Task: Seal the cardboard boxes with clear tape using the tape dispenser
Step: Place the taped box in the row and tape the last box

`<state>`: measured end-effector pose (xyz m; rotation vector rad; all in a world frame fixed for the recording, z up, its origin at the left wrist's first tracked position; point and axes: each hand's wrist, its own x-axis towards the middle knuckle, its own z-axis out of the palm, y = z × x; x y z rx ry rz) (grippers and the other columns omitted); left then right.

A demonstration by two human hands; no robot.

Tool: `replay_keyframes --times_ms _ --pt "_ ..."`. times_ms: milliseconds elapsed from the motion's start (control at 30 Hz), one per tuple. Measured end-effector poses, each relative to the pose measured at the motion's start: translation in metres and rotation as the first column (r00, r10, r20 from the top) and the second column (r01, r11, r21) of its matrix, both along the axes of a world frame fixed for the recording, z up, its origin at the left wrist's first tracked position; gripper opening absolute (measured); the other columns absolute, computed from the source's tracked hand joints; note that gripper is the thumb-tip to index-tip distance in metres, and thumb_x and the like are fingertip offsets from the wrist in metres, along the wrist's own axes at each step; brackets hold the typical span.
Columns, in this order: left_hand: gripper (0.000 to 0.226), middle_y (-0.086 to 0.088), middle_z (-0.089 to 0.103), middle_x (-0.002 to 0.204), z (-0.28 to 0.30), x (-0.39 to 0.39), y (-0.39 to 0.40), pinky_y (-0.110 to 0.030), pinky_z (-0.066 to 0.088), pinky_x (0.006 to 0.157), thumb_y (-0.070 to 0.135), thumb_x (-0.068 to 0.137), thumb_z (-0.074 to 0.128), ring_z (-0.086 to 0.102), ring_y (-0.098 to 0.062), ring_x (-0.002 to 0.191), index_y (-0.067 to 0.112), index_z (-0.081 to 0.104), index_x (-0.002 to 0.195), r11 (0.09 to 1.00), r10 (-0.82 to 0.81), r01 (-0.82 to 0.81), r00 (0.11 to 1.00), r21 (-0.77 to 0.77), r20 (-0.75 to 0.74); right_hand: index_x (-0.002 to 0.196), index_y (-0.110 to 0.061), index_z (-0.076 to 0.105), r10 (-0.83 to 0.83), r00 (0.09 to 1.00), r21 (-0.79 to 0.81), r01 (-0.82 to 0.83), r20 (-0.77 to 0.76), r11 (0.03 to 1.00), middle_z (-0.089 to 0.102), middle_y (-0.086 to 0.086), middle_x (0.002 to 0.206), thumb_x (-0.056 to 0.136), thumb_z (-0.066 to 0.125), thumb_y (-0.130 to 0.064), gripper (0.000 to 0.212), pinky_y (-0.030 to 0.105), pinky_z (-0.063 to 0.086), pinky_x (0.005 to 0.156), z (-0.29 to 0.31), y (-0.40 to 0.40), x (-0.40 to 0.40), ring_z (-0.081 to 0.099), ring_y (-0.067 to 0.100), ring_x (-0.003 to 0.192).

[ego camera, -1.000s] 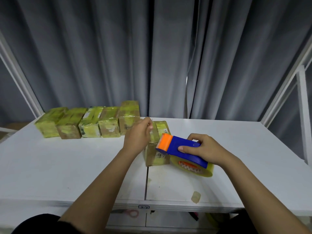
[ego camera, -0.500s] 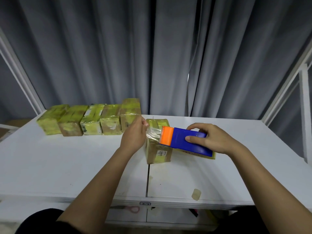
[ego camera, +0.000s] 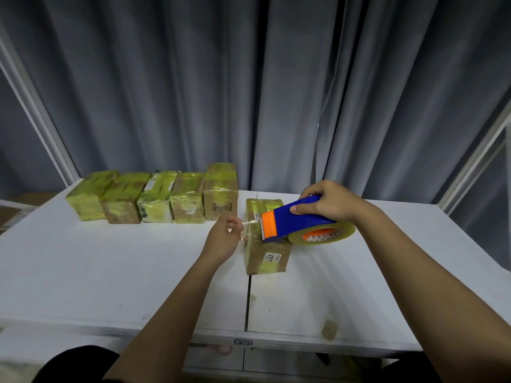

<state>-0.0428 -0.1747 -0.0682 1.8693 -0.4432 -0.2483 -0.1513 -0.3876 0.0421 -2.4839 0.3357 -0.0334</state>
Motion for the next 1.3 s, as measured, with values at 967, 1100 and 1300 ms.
replay_keyframes --times_ms 967,1100,1300 --pt "0.021 0.000 0.058 0.084 -0.026 -0.002 -0.016 -0.024 0.037 0.061 0.035 0.098 0.049 0.053 -0.008 0.075 0.017 0.054 0.087 0.998 -0.022 -0.001 0.917 -0.058 -0.398 0.093 -0.025 0.064 -0.014 0.992 -0.086 0.003 -0.128 0.996 0.069 -0.006 0.093 0.078 0.073 -0.049 0.029 0.027 0.057 0.072 0.000 0.002 0.033 0.067 0.015 0.084" --pt "0.020 0.000 0.057 0.081 -0.030 -0.001 -0.019 -0.021 0.031 0.051 0.036 0.096 0.053 0.050 -0.008 0.067 0.017 0.050 0.103 0.995 0.004 -0.056 0.857 -0.086 -0.516 0.093 -0.025 0.065 -0.016 0.992 -0.111 0.002 -0.128 0.994 0.069 -0.006 0.093 0.078 0.073 -0.049 0.029 0.029 0.057 0.073 -0.001 0.007 0.037 0.067 0.015 0.083" --pt "0.038 -0.002 0.053 0.094 -0.034 0.000 -0.015 -0.018 0.030 0.043 0.052 0.091 0.051 0.052 -0.009 0.069 0.024 0.039 0.114 0.997 0.051 -0.018 0.859 0.070 -0.510 0.091 -0.026 0.064 -0.021 0.991 -0.138 0.003 -0.133 0.990 0.068 -0.004 0.094 0.078 0.073 -0.049 0.028 0.030 0.057 0.074 -0.001 0.010 0.037 0.066 0.015 0.084"
